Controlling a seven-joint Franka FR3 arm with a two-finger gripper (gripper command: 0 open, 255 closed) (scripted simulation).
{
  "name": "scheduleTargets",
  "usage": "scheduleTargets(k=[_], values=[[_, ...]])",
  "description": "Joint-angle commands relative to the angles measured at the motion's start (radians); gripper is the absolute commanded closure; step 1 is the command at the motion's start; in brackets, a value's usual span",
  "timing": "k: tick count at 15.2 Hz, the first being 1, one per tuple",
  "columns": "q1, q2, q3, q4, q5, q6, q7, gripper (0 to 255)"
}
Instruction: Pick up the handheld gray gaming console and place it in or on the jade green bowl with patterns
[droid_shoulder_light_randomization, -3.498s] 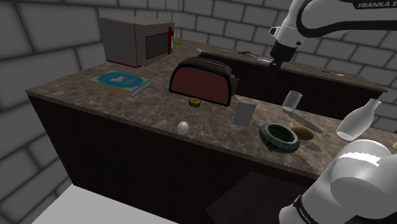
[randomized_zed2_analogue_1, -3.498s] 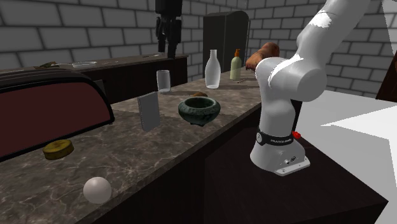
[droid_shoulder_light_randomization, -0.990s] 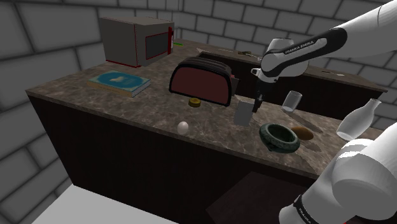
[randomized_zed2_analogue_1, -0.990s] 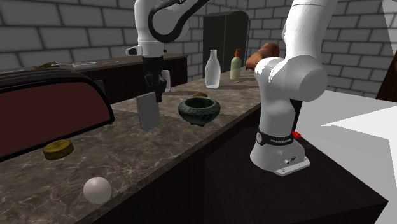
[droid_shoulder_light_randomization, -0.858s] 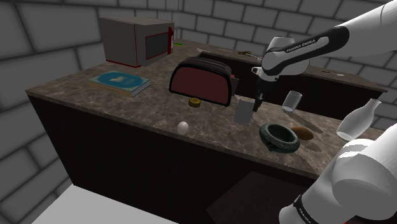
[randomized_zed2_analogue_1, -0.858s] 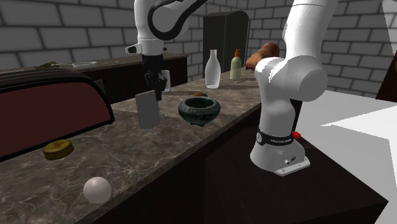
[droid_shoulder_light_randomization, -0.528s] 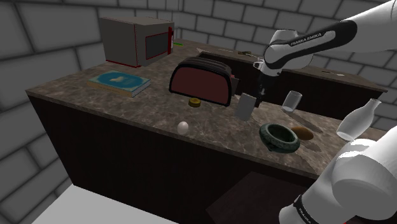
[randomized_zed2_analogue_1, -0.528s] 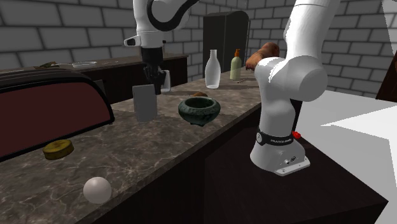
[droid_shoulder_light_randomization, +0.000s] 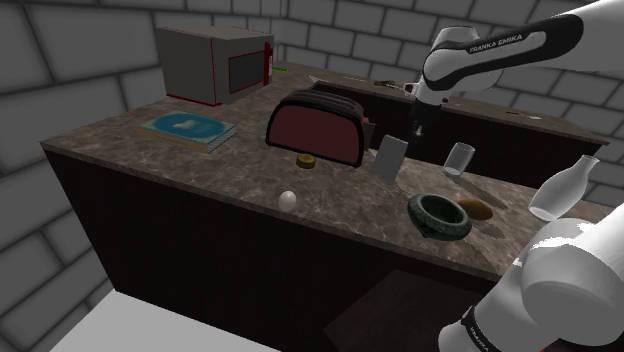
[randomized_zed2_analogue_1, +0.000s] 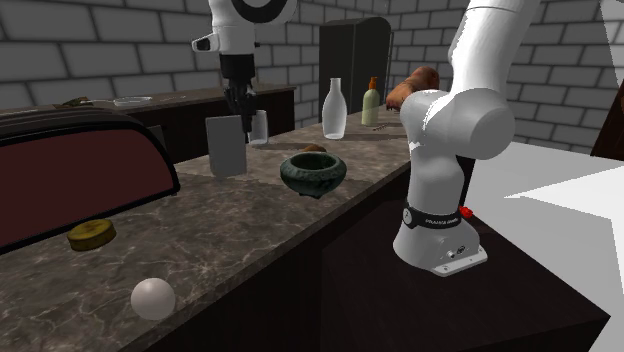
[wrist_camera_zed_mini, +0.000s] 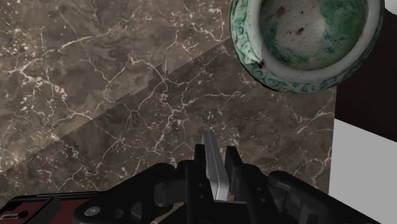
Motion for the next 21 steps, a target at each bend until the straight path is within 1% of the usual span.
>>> scheduleTargets(k=[1,17,18,21], values=[[0.001,-0.007,0.005,0.022,0.000,-0.028,0.002,255],[0.007,-0.038,0.032,0.210,0.006,-0.247,0.004,255],[0.007,-0.038,0.032,0.213,0.006,-0.249,0.004,255],[-0.019,-0.154,0.045,0.143,-0.034,-0.290,0.008,255]])
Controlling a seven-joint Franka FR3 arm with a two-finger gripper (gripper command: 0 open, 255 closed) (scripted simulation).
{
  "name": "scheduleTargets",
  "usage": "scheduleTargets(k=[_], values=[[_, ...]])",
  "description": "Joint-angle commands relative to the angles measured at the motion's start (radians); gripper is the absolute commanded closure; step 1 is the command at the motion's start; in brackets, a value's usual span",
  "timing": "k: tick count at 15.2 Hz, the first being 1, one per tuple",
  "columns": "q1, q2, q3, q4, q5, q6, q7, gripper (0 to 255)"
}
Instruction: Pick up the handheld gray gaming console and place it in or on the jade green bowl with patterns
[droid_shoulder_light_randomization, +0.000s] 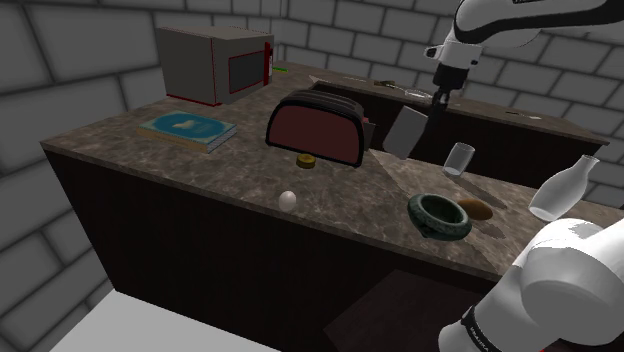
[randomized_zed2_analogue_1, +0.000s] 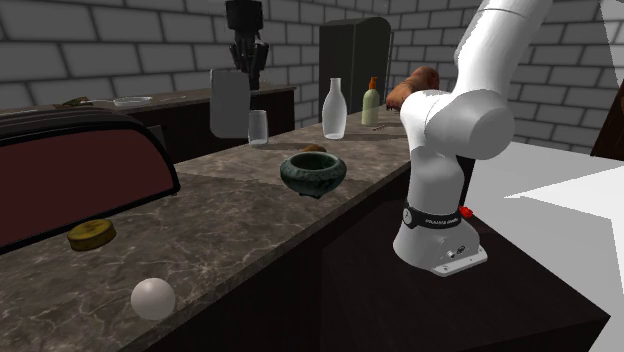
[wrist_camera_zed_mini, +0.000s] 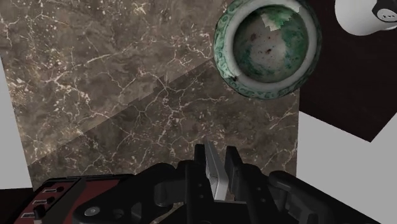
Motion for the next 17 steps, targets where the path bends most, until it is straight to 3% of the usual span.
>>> scheduleTargets(k=[1,13,17], values=[[-0.017,-0.076,0.012,-0.036,-0.024,-0.037,0.004,255],[-0.151,-0.487,0.053,-0.184,-0.127,-0.293,-0.060,255],[-0.158,-0.506,0.041,-0.246,-0.139,-0.248,-0.056,255]])
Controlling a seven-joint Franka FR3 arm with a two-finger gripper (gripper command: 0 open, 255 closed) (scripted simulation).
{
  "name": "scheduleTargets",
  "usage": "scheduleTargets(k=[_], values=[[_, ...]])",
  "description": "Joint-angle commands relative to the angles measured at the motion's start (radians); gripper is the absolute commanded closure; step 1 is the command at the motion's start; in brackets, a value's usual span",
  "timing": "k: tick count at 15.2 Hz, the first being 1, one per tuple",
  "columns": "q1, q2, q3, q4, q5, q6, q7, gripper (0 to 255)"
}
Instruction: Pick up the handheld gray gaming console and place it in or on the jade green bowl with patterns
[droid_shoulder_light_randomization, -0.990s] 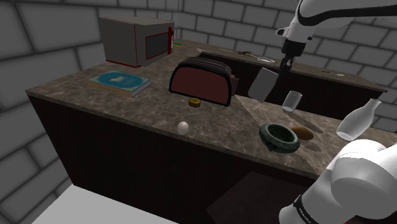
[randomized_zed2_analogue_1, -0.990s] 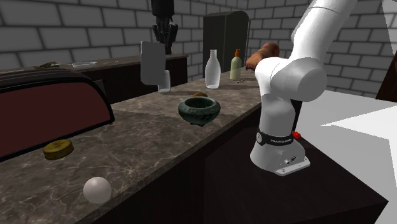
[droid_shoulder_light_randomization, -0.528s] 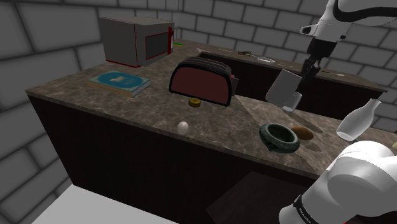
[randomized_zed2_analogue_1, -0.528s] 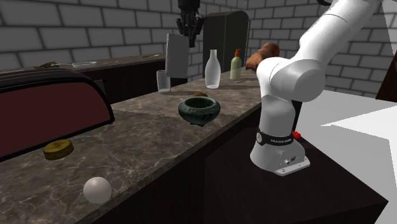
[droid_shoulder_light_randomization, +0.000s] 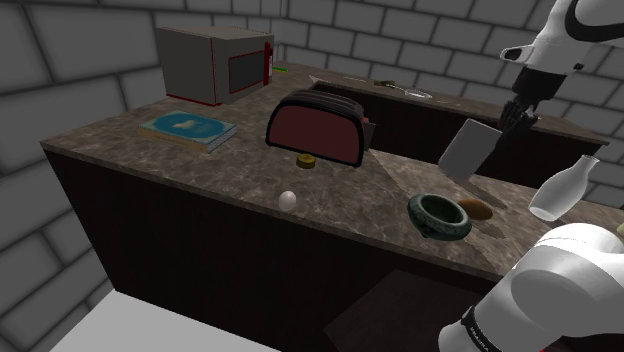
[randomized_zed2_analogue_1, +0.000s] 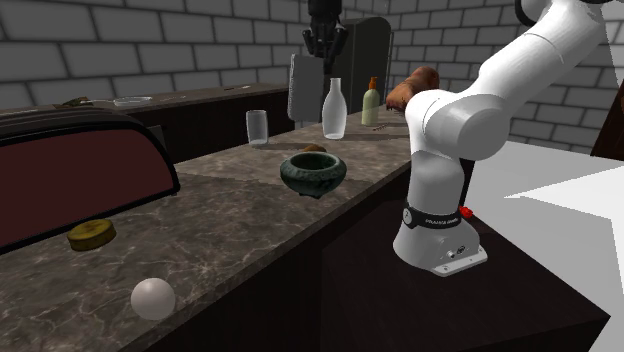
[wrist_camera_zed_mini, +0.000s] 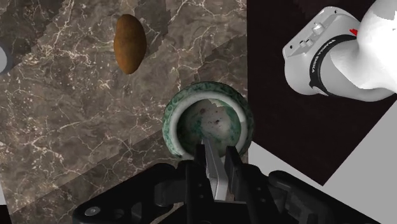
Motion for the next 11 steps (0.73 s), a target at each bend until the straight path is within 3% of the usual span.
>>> scheduleTargets(k=[1,11], values=[[-0.004,-0.011,-0.006,-0.033,-0.007,0.022,0.002,255],[-0.022,-0.043,-0.044,-0.179,-0.045,0.137,0.011,255]])
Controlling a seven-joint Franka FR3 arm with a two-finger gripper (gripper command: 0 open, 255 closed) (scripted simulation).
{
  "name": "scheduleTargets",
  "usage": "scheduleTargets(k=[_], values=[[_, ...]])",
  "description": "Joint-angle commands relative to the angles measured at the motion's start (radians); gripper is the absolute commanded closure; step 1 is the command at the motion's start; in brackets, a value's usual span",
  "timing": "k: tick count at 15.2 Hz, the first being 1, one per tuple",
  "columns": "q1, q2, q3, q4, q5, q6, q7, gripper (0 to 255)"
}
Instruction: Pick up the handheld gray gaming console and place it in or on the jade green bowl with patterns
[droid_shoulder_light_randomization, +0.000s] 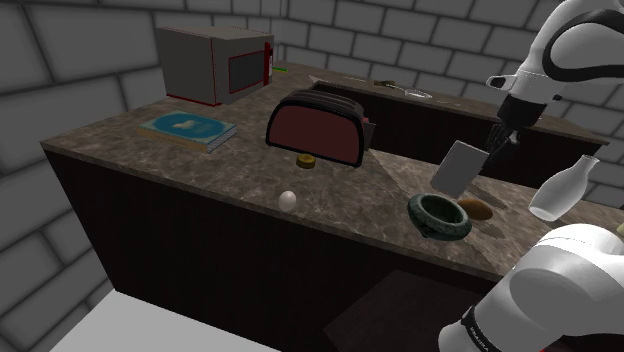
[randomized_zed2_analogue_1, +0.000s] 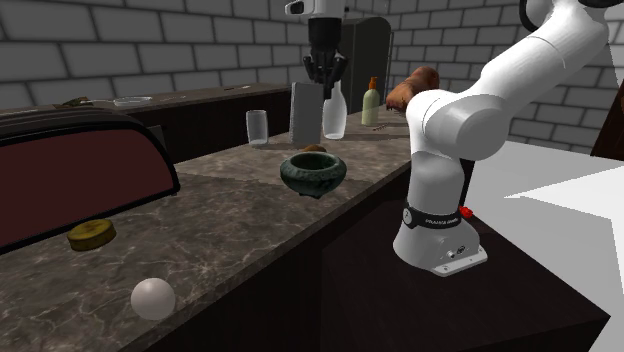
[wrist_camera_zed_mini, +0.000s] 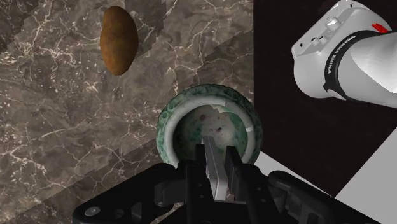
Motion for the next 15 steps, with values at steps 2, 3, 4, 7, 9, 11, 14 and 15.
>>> scheduleTargets(k=[2,3,4,7,9,11,14,15], values=[[-0.006,-0.006,-0.014,-0.041,-0.014,0.037,0.001,255],[-0.008,-0.007,-0.019,-0.055,-0.018,0.049,0.002,255],[-0.010,-0.009,-0.023,-0.068,-0.023,0.061,0.003,255],[-0.017,-0.011,-0.041,-0.116,-0.040,0.106,0.006,255],[-0.017,-0.011,-0.041,-0.116,-0.040,0.106,0.006,255],[-0.017,-0.011,-0.041,-0.116,-0.040,0.106,0.006,255],[-0.017,-0.011,-0.041,-0.116,-0.040,0.106,0.006,255],[-0.017,-0.011,-0.041,-0.116,-0.040,0.106,0.006,255]])
